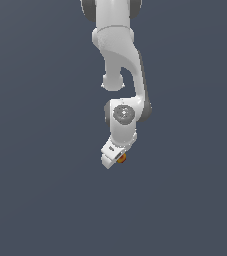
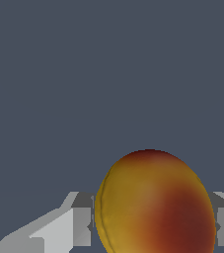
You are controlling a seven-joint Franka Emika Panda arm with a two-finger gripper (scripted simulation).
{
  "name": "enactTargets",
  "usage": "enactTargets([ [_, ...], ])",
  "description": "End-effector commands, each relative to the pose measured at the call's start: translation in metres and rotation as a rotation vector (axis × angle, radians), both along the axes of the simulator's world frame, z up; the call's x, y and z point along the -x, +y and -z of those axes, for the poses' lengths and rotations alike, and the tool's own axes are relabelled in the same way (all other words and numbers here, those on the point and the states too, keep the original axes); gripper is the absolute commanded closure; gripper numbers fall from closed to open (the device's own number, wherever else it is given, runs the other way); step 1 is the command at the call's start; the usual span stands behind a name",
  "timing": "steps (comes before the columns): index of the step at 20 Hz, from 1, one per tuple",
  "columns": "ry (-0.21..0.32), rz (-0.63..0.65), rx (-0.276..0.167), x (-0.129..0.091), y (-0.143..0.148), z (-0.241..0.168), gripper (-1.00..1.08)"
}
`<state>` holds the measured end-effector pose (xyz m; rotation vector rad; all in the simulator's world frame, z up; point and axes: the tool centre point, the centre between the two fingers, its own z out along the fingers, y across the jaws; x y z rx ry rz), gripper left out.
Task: Pick up the object and move it to a goal position.
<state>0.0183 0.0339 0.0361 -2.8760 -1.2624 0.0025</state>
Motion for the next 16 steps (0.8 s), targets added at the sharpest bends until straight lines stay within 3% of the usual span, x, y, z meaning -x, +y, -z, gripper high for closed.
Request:
enactTargets([
  [1, -0.002, 0.000, 0.000, 0.001, -0.001, -0.004, 1.08],
  [16, -0.002, 0.000, 0.001, 0.044, -0.025, -0.075, 1.08],
])
